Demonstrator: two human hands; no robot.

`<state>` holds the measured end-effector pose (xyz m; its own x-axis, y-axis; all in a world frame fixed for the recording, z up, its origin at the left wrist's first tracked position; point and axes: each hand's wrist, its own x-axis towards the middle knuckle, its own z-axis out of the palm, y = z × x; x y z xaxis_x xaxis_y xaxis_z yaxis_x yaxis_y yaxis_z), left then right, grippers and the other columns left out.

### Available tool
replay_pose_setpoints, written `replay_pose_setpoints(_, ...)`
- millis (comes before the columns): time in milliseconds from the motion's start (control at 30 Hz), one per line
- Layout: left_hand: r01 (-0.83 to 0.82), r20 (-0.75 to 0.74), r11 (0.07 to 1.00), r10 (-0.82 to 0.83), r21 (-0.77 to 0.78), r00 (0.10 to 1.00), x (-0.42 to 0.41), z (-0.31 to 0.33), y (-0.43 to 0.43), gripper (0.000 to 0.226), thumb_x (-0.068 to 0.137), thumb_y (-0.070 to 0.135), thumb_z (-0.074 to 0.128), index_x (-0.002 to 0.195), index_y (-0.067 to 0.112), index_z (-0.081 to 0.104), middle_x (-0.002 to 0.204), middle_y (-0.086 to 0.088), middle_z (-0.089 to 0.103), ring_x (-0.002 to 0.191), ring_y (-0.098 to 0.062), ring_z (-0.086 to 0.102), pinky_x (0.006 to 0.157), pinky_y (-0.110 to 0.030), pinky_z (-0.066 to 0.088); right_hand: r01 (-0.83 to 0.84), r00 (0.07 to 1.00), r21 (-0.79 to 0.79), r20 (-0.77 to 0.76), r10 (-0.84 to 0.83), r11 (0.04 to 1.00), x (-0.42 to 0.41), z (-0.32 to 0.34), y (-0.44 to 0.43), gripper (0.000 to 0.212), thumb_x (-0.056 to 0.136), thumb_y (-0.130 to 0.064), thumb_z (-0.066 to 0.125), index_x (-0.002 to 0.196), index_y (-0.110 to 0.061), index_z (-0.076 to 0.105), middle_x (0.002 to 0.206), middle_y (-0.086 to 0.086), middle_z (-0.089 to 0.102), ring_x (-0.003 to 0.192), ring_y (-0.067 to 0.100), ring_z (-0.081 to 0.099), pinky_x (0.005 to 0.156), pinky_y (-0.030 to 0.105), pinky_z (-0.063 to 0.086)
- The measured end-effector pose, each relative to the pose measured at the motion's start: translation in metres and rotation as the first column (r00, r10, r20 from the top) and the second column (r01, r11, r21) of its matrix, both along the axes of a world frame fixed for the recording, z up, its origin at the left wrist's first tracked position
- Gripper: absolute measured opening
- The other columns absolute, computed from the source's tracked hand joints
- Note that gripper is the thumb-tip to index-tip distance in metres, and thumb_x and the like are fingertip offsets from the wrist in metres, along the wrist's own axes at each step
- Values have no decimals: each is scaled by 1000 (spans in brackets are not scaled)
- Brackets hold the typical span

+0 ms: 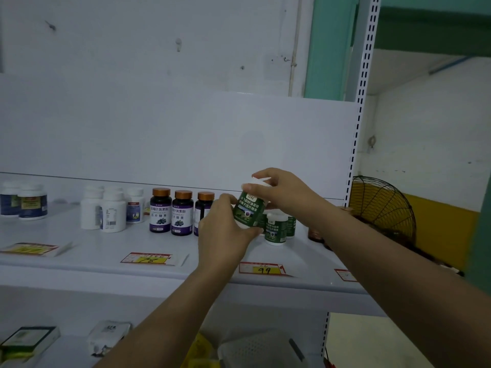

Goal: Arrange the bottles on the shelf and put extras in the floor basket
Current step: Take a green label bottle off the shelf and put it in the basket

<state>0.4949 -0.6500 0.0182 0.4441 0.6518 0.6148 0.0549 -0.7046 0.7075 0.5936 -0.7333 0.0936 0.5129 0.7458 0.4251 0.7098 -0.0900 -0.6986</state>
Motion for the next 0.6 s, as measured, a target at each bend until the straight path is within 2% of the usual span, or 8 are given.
replay_pose_setpoints(100, 19, -39, 999, -18, 37, 999, -5, 1, 6, 68, 67, 41, 82, 122, 24, 46, 117, 4, 54, 106, -16, 55, 92, -45, 48, -20, 1000, 39, 13, 19, 999, -5, 3, 6, 50, 81, -42, 70, 126, -27, 55, 118, -4, 57, 100, 14, 62, 89, 30, 52)
replay_pose_setpoints(233, 15, -163, 995, 2, 103, 987, -21, 5, 27, 55, 79, 41, 70, 126, 25, 47, 122, 4, 59, 115, -17, 53, 100, -47, 41, -80, 991, 19, 113, 77, 997, -20, 7, 23, 45, 86, -33, 67, 128, -25, 54, 124, -7, 56, 105, 10, 57, 77, 17, 46)
replay_pose_setpoints(300, -28, -186, 995, 47, 101, 981, -34, 7, 37, 51, 82, 37, 68, 125, 23, 47, 122, 3, 61, 114, -20, 55, 102, -48, 38, -117, 982, 16, 149, 114, 993, -33, 7, 35, 40, 86, -32, 66, 125, -25, 55, 120, -8, 58, 103, 9, 56, 74, 15, 45)
replay_pose_setpoints(367, -125, -236, 981, 157, 147, 959, -50, 7, 47, 49, 82, 41, 67, 123, 22, 46, 120, 2, 62, 114, -21, 55, 103, -48, 36, -155, 965, -5, 212, 153, 988, -49, 5, 48, 35, 87, -32, 65, 121, -24, 56, 116, -8, 57, 101, 8, 55, 69, 12, 42)
replay_pose_setpoints(433, -239, -306, 936, 314, 259, 899, -74, 4, 56, 50, 82, 49, 62, 122, 24, 46, 123, 2, 60, 122, -23, 48, 108, -50, 28, -194, 938, -40, 284, 197, 980, -68, 3, 63, 34, 89, -33, 64, 120, -22, 56, 113, -6, 57, 100, 9, 53, 69, 12, 42)
replay_pose_setpoints(500, -315, -419, 872, 462, 375, 782, -105, 0, 65, 62, 84, 61, 51, 132, 24, 40, 137, 0, 49, 137, -27, 30, 113, -50, 15, -232, 904, -84, 348, 246, 969, -90, 1, 79, 36, 89, -35, 63, 121, -21, 56, 116, -1, 59, 102, 14, 54, 75, 19, 44)
replay_pose_setpoints(600, -409, -516, 784, 617, 466, 595, -162, -5, 75, 78, 82, 73, 36, 142, 24, 31, 151, -4, 32, 144, -30, 11, 113, -52, 4, -317, 864, -122, 371, 340, 940, -129, -4, 108, 37, 88, -36, 63, 121, -21, 57, 121, 5, 60, 109, 19, 55, 86, 28, 48)
